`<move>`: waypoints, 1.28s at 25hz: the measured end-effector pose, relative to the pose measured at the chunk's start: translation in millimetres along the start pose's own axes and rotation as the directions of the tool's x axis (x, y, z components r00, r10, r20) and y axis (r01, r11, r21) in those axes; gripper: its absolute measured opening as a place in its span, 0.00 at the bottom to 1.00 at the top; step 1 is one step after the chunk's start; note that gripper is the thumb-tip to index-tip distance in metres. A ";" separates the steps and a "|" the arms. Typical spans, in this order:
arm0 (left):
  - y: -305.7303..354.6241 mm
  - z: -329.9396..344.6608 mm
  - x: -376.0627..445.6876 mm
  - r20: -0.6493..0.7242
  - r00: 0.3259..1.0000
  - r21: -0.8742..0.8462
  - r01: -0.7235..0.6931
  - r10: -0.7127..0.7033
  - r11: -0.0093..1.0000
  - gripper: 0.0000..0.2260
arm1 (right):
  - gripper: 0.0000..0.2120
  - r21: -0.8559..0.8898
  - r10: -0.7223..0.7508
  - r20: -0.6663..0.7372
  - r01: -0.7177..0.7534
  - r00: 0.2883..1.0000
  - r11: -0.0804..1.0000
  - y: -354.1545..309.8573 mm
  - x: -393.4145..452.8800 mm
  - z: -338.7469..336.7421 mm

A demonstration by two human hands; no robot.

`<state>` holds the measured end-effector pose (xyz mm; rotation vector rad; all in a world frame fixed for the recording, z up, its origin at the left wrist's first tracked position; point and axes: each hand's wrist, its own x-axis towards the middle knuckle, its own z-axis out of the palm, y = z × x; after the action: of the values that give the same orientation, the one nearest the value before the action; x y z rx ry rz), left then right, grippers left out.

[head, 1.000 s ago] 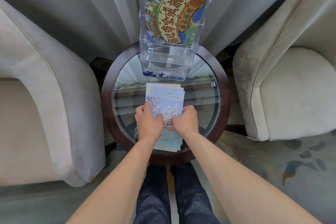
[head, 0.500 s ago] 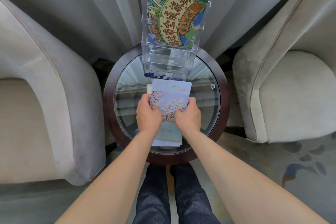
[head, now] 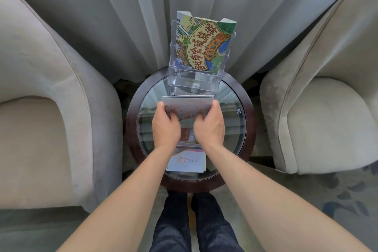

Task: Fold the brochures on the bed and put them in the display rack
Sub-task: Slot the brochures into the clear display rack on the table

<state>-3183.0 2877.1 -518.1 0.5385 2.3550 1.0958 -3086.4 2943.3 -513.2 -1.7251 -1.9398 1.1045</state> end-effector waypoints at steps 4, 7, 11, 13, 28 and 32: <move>-15.3 -2.7 -3.5 0.029 0.999 0.042 -0.030 0.028 0.999 0.08 | 0.08 -0.082 0.011 0.016 -0.010 1.000 0.997 18.7 -4.2 -0.5; -15.4 0.3 -1.1 0.028 0.999 0.099 -0.027 0.024 0.995 0.07 | 0.06 -0.149 0.020 0.025 -0.016 1.000 0.989 24.2 -2.2 -4.8; 6.3 1.2 6.3 -0.029 1.000 0.073 0.006 -0.004 0.997 0.08 | 0.05 -0.158 -0.012 0.001 0.012 1.000 0.987 17.8 9.5 -19.1; 23.7 1.2 10.2 -0.057 0.998 0.053 -0.001 0.004 0.999 0.08 | 0.05 -0.152 -0.044 -0.012 0.042 0.999 0.987 10.4 19.3 -28.8; 106.6 -17.1 69.3 -0.121 0.992 -0.006 -0.041 0.040 0.999 0.06 | 0.03 -0.119 -0.169 -0.072 0.159 0.983 0.980 -69.2 79.0 -62.1; 125.7 -26.6 93.9 -0.091 0.991 -0.036 -0.099 0.095 0.994 0.06 | 0.03 -0.097 -0.134 -0.129 0.122 0.983 0.988 -96.8 94.9 -66.9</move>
<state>-3255.7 2986.9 -428.7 0.6067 2.3993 1.2315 -3129.0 3057.7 -424.0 -1.6466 -2.0113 0.8459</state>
